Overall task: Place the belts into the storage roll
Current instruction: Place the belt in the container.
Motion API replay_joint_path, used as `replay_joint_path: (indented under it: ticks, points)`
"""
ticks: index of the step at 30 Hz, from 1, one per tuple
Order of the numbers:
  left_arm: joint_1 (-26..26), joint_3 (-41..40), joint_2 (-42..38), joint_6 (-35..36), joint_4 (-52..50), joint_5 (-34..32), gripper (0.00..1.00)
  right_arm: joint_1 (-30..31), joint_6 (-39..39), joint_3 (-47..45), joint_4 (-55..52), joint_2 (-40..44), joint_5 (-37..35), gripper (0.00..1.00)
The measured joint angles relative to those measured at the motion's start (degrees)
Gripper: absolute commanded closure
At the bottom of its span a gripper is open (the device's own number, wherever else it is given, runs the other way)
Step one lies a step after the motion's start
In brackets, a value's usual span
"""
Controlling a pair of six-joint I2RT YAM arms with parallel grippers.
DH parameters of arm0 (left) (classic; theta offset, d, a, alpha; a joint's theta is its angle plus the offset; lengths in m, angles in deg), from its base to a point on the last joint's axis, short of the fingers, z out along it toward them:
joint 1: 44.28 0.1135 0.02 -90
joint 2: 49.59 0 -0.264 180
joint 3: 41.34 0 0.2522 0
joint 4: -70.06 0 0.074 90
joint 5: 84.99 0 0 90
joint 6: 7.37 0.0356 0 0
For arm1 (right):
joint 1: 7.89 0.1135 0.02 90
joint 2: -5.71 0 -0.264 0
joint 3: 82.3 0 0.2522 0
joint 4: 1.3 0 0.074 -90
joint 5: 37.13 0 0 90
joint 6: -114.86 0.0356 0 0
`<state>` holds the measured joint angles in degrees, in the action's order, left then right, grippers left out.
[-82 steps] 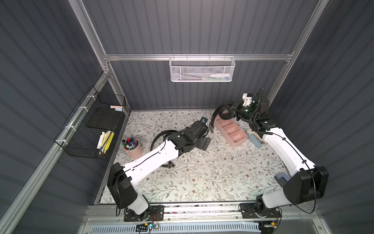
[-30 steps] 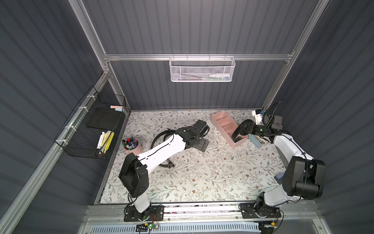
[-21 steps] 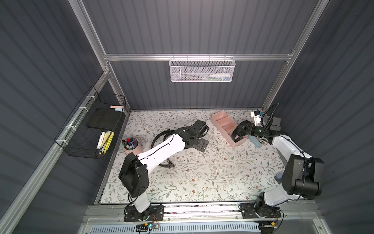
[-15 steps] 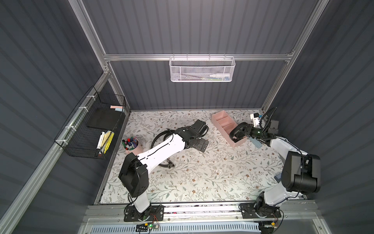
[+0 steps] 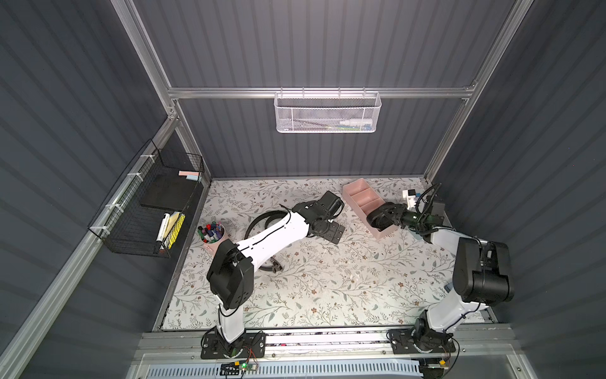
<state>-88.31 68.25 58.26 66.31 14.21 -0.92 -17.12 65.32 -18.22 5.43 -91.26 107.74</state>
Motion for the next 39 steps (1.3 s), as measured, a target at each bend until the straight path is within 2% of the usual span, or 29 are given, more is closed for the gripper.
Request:
replay_joint_path:
  ticks: [9, 15, 22, 27, 32, 39]
  points:
    - [-0.2, 16.0, 13.0, 0.0, 1.2, 4.8, 0.02, -1.3, 3.3, -1.4, 1.1, -1.1, -0.8, 1.00]
    - [-1.7, 27.3, 22.1, -0.2, 1.5, 7.6, 0.19, -1.6, 3.5, -1.7, 1.1, -1.1, -0.9, 1.00]
    - [-2.4, 29.6, 25.9, -1.9, 1.8, 10.6, 0.37, -1.9, 3.5, -1.7, 0.7, -0.9, -1.2, 0.99]
    - [-2.4, 33.7, 29.5, -3.9, 2.2, 11.4, 0.43, -2.0, 3.5, -1.7, 0.5, -0.9, -1.2, 0.99]
    - [-2.4, 39.0, 33.2, -4.9, 0.8, 13.1, 0.43, -2.8, 3.4, -1.5, 0.5, -1.0, -1.5, 0.86]
    - [-2.4, 39.8, 34.5, -6.5, 0.9, 14.4, 0.42, -3.1, 2.9, -1.2, -1.0, -1.0, -1.9, 0.61]
